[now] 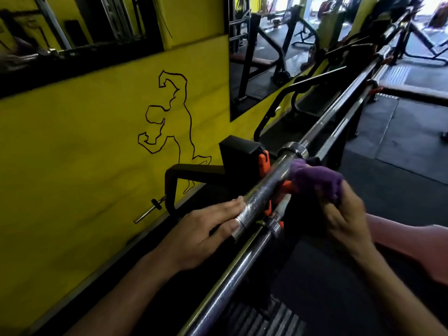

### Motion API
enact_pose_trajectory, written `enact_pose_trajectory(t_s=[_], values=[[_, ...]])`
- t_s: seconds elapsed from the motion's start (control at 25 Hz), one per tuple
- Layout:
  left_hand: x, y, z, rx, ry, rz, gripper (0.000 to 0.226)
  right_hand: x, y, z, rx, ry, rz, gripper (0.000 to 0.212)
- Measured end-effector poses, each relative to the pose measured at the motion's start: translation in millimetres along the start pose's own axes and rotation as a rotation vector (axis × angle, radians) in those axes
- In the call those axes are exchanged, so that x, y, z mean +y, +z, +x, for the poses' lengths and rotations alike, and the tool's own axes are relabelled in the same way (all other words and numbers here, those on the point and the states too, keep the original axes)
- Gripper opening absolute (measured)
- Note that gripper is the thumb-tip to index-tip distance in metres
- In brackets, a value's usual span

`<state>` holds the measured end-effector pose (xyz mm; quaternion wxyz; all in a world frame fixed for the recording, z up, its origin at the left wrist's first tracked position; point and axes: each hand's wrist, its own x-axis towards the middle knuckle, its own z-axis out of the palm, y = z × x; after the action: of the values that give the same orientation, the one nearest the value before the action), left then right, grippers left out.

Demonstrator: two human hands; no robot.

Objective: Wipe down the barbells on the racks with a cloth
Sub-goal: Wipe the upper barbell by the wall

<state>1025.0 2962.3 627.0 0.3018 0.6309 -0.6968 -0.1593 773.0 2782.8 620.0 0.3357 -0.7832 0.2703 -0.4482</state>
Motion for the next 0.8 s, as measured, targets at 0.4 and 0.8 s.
enact_pose_trajectory(t_s=[0.4, 0.8], values=[[-37.8, -41.3, 192.4, -0.157, 0.481, 0.423, 0.047, -70.8, 40.4, -38.9, 0.209, 0.059, -0.175, 0.036], [-38.8, -22.9, 227.8, -0.371, 0.658, 0.496, 0.044, -80.2, 126.5, -7.7, -0.098, 0.204, -0.378, 0.048]])
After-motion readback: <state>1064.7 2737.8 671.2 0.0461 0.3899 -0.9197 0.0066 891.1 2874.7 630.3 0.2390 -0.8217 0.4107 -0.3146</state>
